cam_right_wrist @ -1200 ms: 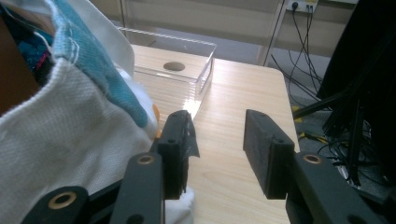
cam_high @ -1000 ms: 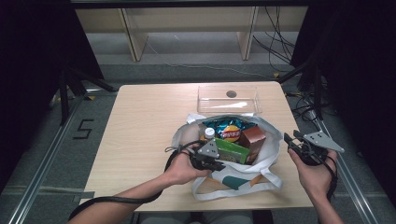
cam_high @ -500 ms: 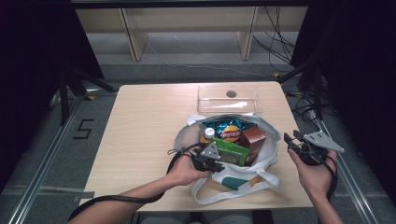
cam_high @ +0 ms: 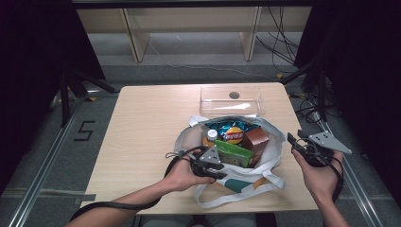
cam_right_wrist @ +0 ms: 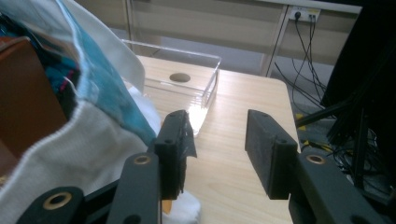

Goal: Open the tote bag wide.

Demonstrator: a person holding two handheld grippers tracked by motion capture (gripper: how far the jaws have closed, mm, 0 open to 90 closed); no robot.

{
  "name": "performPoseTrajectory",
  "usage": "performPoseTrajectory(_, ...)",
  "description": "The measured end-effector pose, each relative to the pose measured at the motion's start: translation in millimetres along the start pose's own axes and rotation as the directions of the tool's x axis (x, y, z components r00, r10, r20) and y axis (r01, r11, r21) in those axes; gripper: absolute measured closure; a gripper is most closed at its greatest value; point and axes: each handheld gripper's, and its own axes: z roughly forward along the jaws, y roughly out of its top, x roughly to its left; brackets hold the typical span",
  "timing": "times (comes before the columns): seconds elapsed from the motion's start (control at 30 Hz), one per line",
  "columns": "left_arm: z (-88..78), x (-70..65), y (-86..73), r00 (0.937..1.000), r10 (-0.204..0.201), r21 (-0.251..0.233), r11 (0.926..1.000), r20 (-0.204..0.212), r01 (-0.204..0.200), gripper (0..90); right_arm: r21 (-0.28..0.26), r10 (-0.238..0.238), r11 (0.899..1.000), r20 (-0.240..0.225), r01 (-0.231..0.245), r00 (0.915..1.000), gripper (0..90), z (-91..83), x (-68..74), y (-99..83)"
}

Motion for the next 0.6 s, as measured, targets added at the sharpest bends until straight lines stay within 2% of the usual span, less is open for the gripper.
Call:
performPoseTrajectory(0.1,-18.3,-0.8,0.3,0.9994,-0.031,-0.062,0.9976,-0.018,0.030,54.1,-0.025,-0.031,0.999,0.012,0.031,0.9995,58.8,-0.7,-2.4,3.6)
performPoseTrajectory(0.13,-26.0,0.3,0.4,0.9993,-0.026,-0.075,0.9969,-0.025,0.025,52.6,-0.014,0.002,1.000,0.009,-0.002,1.0000,58.7,-3.0,-0.6,5.1)
performPoseTrajectory(0.17,-33.7,1.4,0.0,0.9988,-0.030,-0.088,0.9958,-0.040,0.026,51.6,-0.029,-0.022,0.999,0.002,0.022,0.9998,58.8,-3.2,-3.1,6.9)
performPoseTrajectory(0.23,-50.8,5.5,-1.6,0.9966,-0.048,-0.116,0.9925,-0.068,0.040,51.0,-0.030,-0.001,1.000,0.004,0.002,1.0000,58.8,-7.5,-1.2,11.6)
performPoseTrajectory(0.3,-63.8,9.4,-2.9,0.9932,-0.067,-0.148,0.9876,-0.095,0.053,50.9,-0.047,-0.008,0.999,-0.001,0.008,1.0000,58.9,-9.3,-0.9,15.5)
performPoseTrajectory(0.33,-72.4,12.6,-3.8,0.9906,-0.079,-0.174,0.9830,-0.112,0.058,50.9,-0.050,-0.007,0.999,-0.003,0.007,1.0000,59.0,-10.5,-0.2,17.8)
performPoseTrajectory(0.37,-78.5,14.0,-4.1,0.9881,-0.091,-0.178,0.9816,-0.124,0.068,51.0,-0.058,-0.020,0.998,-0.007,0.019,0.9998,59.0,-11.1,-0.3,20.3)
performPoseTrajectory(0.43,-93.6,19.9,-5.3,0.9824,-0.106,-0.208,0.9754,-0.154,0.072,52.6,-0.058,-0.013,0.998,-0.017,0.012,0.9998,59.1,-12.4,2.2,23.2)
performPoseTrajectory(0.47,-99.8,23.4,-5.9,0.9806,-0.101,-0.223,0.9728,-0.168,0.061,54.4,-0.076,-0.023,0.997,-0.025,0.021,0.9994,59.2,-12.3,4.4,26.9)
performPoseTrajectory(0.57,-114.2,30.1,-6.9,0.9682,-0.123,-0.260,0.9636,-0.218,0.065,54.6,-0.084,-0.043,0.996,-0.031,0.041,0.9986,59.4,-13.4,6.2,31.4)
performPoseTrajectory(0.6,-119.0,33.5,-7.0,0.9625,-0.133,-0.275,0.9594,-0.237,0.065,54.5,-0.088,-0.035,0.996,-0.041,0.031,0.9986,59.5,-14.1,7.9,33.1)
